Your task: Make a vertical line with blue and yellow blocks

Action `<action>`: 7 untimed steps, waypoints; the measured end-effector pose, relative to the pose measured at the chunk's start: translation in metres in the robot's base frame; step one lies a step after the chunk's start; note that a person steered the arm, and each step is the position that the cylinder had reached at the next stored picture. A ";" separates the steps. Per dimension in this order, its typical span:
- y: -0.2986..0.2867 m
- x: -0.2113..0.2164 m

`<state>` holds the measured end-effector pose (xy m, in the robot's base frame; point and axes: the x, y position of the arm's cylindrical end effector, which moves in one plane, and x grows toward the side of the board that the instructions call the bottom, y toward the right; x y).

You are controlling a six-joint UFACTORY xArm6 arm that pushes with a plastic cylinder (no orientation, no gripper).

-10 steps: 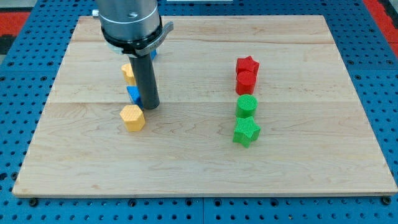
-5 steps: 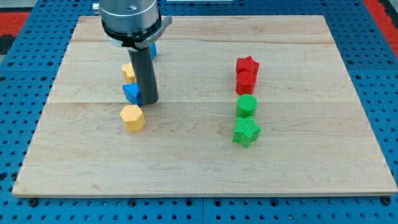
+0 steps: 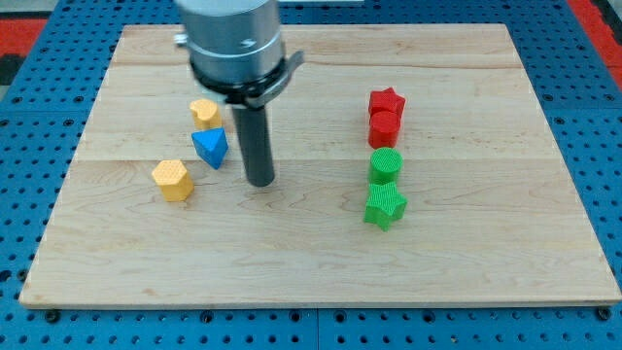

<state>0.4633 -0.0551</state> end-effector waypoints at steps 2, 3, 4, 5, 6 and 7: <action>-0.034 -0.033; -0.054 -0.037; -0.067 -0.038; -0.031 -0.039; -0.015 -0.074; -0.021 -0.086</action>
<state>0.3773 -0.0764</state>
